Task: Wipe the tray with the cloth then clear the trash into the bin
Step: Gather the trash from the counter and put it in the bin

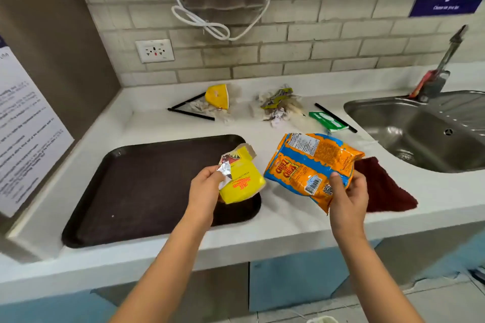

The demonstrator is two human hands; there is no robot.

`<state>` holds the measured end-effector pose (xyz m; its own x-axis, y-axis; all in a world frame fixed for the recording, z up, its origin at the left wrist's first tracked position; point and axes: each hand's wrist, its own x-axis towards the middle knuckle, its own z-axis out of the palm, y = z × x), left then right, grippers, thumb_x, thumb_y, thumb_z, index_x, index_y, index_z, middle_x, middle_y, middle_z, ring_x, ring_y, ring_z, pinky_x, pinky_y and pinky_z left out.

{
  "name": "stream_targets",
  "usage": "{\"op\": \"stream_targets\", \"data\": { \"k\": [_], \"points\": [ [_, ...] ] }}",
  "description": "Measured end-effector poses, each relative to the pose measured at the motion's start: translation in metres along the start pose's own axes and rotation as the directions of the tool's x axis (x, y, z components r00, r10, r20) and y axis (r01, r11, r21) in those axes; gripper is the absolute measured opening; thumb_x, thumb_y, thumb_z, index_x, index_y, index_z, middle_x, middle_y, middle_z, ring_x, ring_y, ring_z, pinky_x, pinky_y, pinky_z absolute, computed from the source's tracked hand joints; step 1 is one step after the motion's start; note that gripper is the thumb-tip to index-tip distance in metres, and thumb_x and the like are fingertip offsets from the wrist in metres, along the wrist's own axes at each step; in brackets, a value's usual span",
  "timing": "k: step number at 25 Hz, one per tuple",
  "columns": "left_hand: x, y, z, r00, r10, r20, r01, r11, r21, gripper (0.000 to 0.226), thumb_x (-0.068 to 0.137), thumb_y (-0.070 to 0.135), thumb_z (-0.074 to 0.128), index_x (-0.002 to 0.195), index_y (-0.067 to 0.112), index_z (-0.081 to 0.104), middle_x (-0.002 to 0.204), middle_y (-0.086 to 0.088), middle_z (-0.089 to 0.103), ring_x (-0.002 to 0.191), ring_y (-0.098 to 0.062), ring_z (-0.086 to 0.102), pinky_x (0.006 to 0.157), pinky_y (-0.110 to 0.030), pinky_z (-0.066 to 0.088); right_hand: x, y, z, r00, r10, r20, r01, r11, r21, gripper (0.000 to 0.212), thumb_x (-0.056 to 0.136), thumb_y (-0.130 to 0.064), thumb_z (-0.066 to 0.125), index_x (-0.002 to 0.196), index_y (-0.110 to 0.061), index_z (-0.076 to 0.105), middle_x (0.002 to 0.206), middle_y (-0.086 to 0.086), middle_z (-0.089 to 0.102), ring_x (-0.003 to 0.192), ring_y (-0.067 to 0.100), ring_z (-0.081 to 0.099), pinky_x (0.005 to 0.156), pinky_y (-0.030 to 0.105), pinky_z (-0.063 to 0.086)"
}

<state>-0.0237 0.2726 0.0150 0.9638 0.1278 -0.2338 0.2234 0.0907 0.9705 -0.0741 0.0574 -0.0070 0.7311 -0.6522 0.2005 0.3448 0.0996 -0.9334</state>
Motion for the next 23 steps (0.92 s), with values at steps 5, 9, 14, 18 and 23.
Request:
{"op": "stream_targets", "data": {
  "k": [5, 9, 14, 18, 23],
  "points": [
    [-0.113, -0.074, 0.043, 0.987, -0.135, 0.082, 0.116, 0.974, 0.194, 0.021, 0.085, 0.0, 0.048, 0.078, 0.016, 0.061, 0.073, -0.002, 0.061, 0.068, -0.017, 0.056, 0.062, -0.027, 0.044, -0.034, 0.003, -0.135, 0.993, 0.088, -0.073, -0.088, 0.996, 0.015, 0.019, 0.094, -0.008, 0.049, 0.087, -0.026, 0.051, 0.073, -0.013, 0.065, 0.067, 0.0, 0.06, 0.062, 0.02, 0.052],
    [-0.167, -0.13, 0.052, 0.942, -0.32, 0.098, 0.285, 0.922, 0.263, 0.019, 0.086, 0.001, 0.051, 0.079, 0.017, 0.06, 0.069, 0.0, 0.063, 0.06, -0.012, 0.059, 0.055, -0.02, 0.048, -0.071, 0.011, -0.199, 0.983, 0.133, -0.124, -0.135, 0.991, -0.006, 0.01, 0.082, -0.012, 0.055, 0.084, -0.02, 0.049, 0.063, -0.016, 0.064, 0.056, -0.006, 0.057, 0.053, 0.01, 0.047],
    [-0.187, -0.202, 0.067, 0.852, -0.515, 0.091, 0.459, 0.82, 0.343, 0.013, 0.087, 0.004, 0.051, 0.091, 0.012, 0.059, 0.088, -0.011, 0.063, 0.076, -0.024, 0.061, 0.071, -0.036, 0.053, -0.105, 0.04, -0.268, 0.966, 0.209, -0.153, -0.229, 0.965, -0.126, 0.011, 0.077, -0.009, 0.052, 0.081, -0.018, 0.047, 0.063, -0.024, 0.064, 0.059, -0.009, 0.057, 0.056, 0.008, 0.046],
    [-0.189, -0.256, 0.084, 0.777, -0.627, 0.063, 0.543, 0.717, 0.437, 0.025, 0.085, -0.002, 0.048, 0.103, 0.012, 0.058, 0.099, -0.012, 0.061, 0.083, -0.025, 0.059, 0.066, -0.031, 0.051, -0.126, 0.082, -0.32, 0.875, 0.381, -0.298, -0.45, 0.868, -0.21, 0.023, 0.084, -0.001, 0.059, 0.08, -0.022, 0.051, 0.066, -0.012, 0.065, 0.058, -0.006, 0.06, 0.057, 0.015, 0.051],
    [-0.179, -0.327, 0.095, 0.728, -0.681, 0.079, 0.569, 0.665, 0.485, 0.024, 0.083, -0.003, 0.059, 0.102, 0.011, 0.058, 0.1, -0.011, 0.061, 0.083, -0.021, 0.059, 0.061, -0.027, 0.051, -0.155, 0.159, -0.365, 0.605, 0.68, -0.414, -0.792, 0.57, -0.22, 0.022, 0.087, 0.004, 0.056, 0.075, -0.015, 0.054, 0.068, 0.009, 0.055, 0.056, 0.024, 0.053, 0.055, 0.031, 0.045]
  ]
}}
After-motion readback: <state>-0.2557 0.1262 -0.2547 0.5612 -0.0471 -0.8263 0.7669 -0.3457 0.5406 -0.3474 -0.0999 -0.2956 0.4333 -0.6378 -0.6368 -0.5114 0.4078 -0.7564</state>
